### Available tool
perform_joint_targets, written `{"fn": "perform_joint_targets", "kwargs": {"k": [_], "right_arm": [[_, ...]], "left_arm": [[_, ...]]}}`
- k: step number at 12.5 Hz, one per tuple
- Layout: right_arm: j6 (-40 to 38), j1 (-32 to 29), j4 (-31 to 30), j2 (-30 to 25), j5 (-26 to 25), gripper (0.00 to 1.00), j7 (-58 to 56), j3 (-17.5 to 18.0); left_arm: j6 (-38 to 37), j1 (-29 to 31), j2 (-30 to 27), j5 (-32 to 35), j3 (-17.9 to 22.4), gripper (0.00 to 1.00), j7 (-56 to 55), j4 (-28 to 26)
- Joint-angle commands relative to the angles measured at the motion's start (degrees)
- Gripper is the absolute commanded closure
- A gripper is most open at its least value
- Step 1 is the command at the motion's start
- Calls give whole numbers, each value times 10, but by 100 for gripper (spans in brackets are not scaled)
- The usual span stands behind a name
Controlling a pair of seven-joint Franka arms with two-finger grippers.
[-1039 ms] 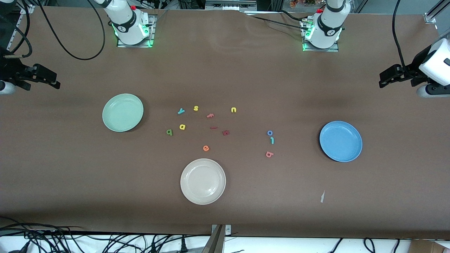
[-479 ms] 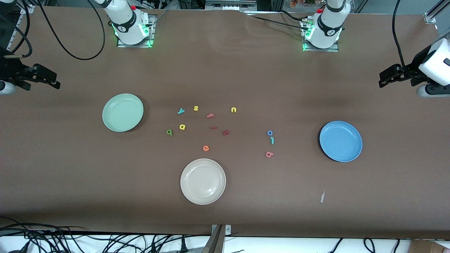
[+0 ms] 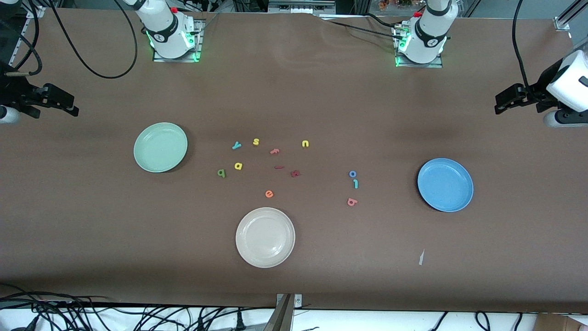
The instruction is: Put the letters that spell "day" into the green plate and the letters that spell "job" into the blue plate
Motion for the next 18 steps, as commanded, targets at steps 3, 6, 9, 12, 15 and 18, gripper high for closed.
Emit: {"fn": "perform_joint_targets", "kwargs": {"k": [3,6,9,12,15,18], "right_arm": [[-6,-4,-5,-7,5,0,-9,2],[-6,-4,-4,-7,2,0,-9,2],[-10,-4,-5,-7,3,0,-7,2],[-15,-4,-5,-7,2,0,-8,2],[-15,-4,-4,-6,2,0,-8,2],[-16,-4,-5,-6,3,0,-5,2]], "left_arm": [[-14,-2,5,-3,-2,0,-6,17],[-14,-2,5,-3,-2,0,-6,17],[-15,-1,5,-3,-2,0,-6,17],[-15,-2,5,-3,-2,0,-6,17],[-15,0,5,-3,-2,0,-6,17],[-14,-1,5,-3,-2,0,-6,17]]}}
